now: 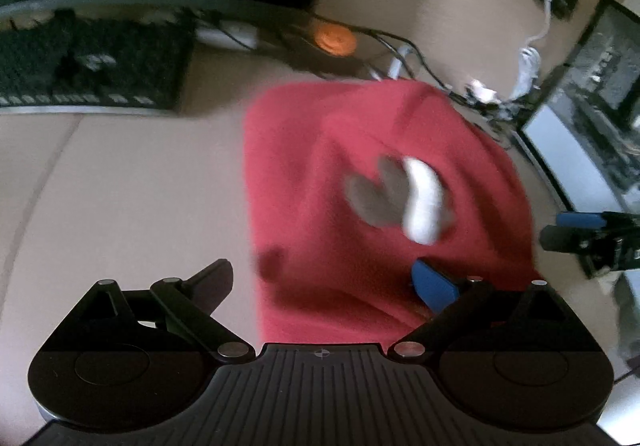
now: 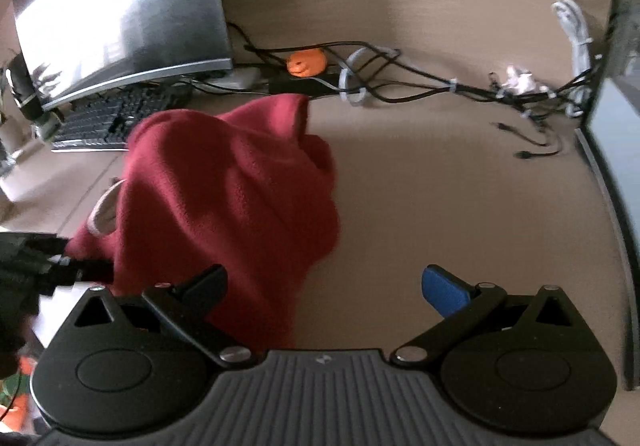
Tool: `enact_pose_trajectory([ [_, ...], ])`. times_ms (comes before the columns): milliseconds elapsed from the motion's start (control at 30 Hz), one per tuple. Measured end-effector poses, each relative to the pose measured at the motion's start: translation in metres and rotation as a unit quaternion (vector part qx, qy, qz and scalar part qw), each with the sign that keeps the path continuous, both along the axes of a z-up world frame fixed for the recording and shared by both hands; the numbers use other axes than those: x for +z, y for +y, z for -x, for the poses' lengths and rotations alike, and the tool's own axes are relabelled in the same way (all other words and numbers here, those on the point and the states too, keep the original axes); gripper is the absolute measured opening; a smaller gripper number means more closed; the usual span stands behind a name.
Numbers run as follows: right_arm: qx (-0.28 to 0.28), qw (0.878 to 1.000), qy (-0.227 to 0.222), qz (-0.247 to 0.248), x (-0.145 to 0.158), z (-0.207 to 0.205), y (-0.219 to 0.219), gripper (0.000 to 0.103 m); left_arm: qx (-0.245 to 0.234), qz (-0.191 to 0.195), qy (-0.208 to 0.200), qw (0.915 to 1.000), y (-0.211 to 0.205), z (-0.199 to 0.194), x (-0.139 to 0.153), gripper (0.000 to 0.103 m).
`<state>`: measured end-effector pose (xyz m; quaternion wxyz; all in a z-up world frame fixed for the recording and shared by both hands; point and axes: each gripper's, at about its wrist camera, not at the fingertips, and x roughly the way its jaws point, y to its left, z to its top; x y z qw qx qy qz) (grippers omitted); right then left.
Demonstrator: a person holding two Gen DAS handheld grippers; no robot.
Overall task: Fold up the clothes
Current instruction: 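Lift and turn the bundle with both tools to reshape it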
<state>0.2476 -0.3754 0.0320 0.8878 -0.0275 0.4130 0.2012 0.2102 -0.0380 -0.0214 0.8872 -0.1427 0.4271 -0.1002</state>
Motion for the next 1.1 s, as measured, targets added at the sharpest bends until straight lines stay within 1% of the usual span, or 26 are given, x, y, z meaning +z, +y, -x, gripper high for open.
enact_pose_trajectory([
  [33,-0.008,1.000,-0.003,0.002,0.001,0.001,-0.004,0.103,-0.011,0.007,0.004,0.9999,-0.009,0.002,-0.001,0.099],
  [133,-0.029,0.999,-0.011,-0.008,0.007,0.004,-0.017,0.103,-0.063,0.003,0.011,0.9980,-0.050,0.014,-0.004,0.099],
  [200,-0.038,0.999,-0.015,-0.010,0.010,0.007,-0.023,0.103,-0.106,-0.021,0.002,0.9941,-0.078,0.022,-0.006,0.099],
  [233,-0.042,0.999,-0.017,-0.010,0.011,0.009,-0.026,0.103,-0.132,-0.015,0.000,0.9911,-0.089,0.025,-0.008,0.099],
  [267,-0.047,0.999,-0.019,-0.011,0.013,0.010,-0.029,0.103,-0.159,0.007,0.001,0.9873,-0.095,0.028,-0.009,0.099],
  [300,-0.050,0.998,-0.021,-0.012,0.014,0.012,-0.032,0.103,-0.186,0.031,0.003,0.9821,-0.100,0.030,-0.009,0.099],
  [333,-0.053,0.998,-0.019,-0.019,0.013,0.013,-0.034,0.103,-0.210,0.048,0.002,0.9765,-0.103,0.032,-0.007,0.099],
  [400,-0.062,0.997,-0.002,-0.049,0.007,0.011,-0.040,0.103,-0.225,0.042,-0.015,0.9734,-0.101,0.036,0.001,0.099],
  [467,-0.081,0.992,0.013,-0.094,0.000,0.005,-0.047,0.103,-0.209,0.049,-0.025,0.9764,-0.088,0.034,0.006,0.099],
  [567,-0.114,0.983,0.020,-0.142,-0.005,-0.008,-0.051,0.103,-0.154,0.095,-0.019,0.9834,-0.067,0.020,0.006,0.099],
  [600,-0.123,0.980,0.020,-0.155,-0.004,-0.013,-0.052,0.103,-0.134,0.105,-0.017,0.9852,-0.063,0.015,0.006,0.099],
  [700,-0.114,0.973,0.031,-0.198,0.002,-0.033,-0.056,0.103,-0.098,0.094,-0.012,0.9907,-0.066,0.002,0.004,0.099],
  [800,-0.107,0.967,0.054,-0.226,-0.001,-0.056,-0.059,0.103,-0.087,0.070,-0.011,0.9937,-0.075,-0.003,0.003,0.099],
  [1000,-0.073,0.960,0.111,-0.246,-0.023,-0.087,-0.052,0.103,-0.080,0.063,-0.015,0.9947,-0.086,0.001,0.006,0.099],
  [1033,-0.064,0.956,0.127,-0.255,-0.029,-0.090,-0.050,0.103,-0.077,0.062,-0.014,0.9950,-0.087,0.000,0.006,0.099],
  [1100,-0.041,0.943,0.169,-0.285,-0.043,-0.097,-0.048,0.103,-0.068,0.063,-0.014,0.9956,-0.090,0.000,0.005,0.099],
])
